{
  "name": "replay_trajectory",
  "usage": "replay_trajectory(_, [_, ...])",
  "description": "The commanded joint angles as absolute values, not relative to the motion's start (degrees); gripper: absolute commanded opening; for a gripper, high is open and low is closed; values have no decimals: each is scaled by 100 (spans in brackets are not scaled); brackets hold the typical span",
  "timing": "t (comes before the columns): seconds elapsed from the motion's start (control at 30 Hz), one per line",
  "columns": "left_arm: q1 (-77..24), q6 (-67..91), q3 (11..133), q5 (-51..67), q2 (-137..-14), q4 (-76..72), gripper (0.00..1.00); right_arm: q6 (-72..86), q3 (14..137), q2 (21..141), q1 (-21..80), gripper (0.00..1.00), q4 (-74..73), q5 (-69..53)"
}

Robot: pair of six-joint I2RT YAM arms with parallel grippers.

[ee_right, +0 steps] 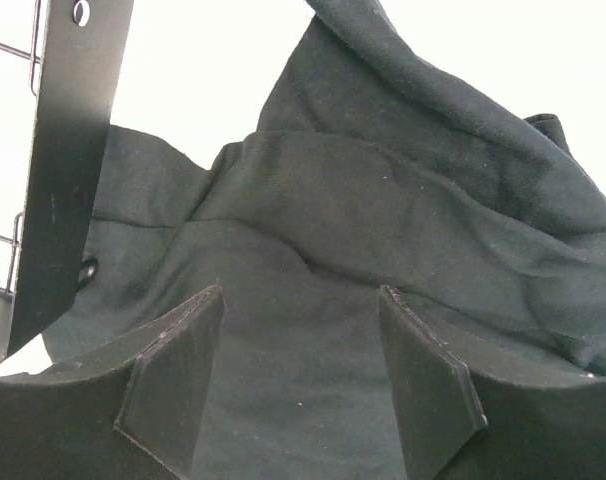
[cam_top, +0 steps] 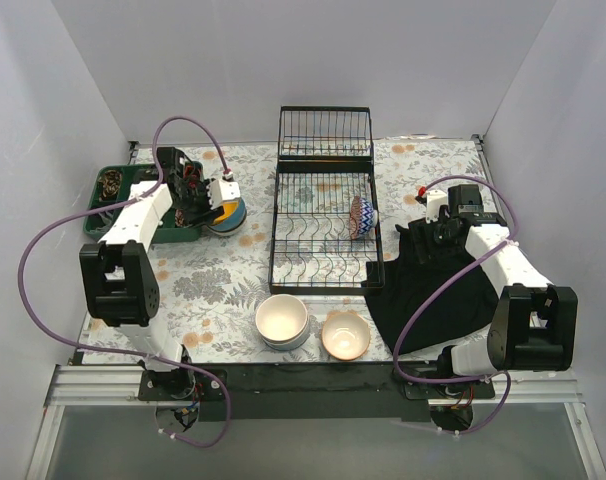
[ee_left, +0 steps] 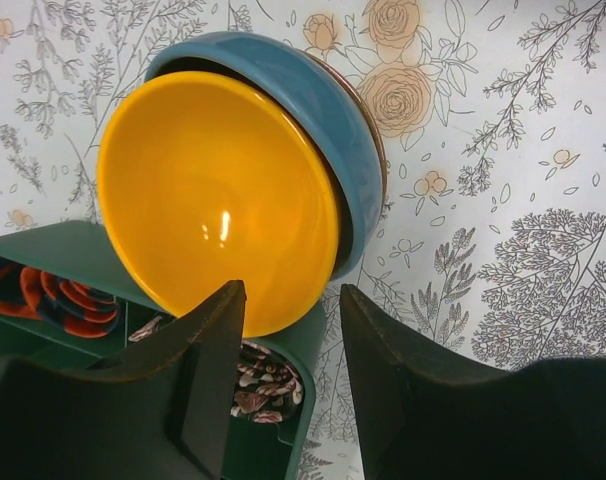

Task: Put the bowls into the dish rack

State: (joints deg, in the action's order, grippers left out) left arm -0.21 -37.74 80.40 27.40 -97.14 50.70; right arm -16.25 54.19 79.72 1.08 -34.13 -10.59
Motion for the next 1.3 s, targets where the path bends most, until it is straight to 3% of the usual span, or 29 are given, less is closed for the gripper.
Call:
replay_trajectory(0.0, [-17, -4034, 8270, 2734, -9905, 5115, 41, -1564, 5563, 7954, 70, 71, -3305, -1020])
replay_trajectory(0.2, [-9, -4043, 8367, 2681, -10133, 5132, 34, -1564, 5607, 7998, 79, 71, -3305, -984])
replay_trajectory(0.33, [-9, -4060, 8455, 2654, -10134, 5229, 18, -1564, 5599, 8007, 79, 72, -3305, -958])
replay_trajectory(0.47, [167, -4148, 8499, 2619, -10020, 5317, 10, -1547, 5555, 8024, 79, 71, -3270, -958])
replay_trajectory(0.77, [158, -3605, 9586, 3215, -9852, 5686, 4, -1547, 5651, 8068, 70, 72, -3243, -940])
replay_trajectory(1.07, [-272, -1180, 9774, 5025, -9730, 5249, 0, -1608, 5581, 8007, 70, 71, -3339, -871])
replay_trajectory(1.17, [-597, 41, 9362, 5980, -9546, 4362, 0, -1670, 5616, 8007, 70, 71, -3366, -818])
replay_trajectory(1.23, [-878, 1006, 8767, 6484, -9327, 3020, 0, -1696, 5625, 8007, 79, 71, -3401, -738])
replay_trajectory(1.27, [-1009, 2403, 8545, 6660, -9264, 2362, 0, -1705, 5634, 8007, 79, 71, -3419, -721])
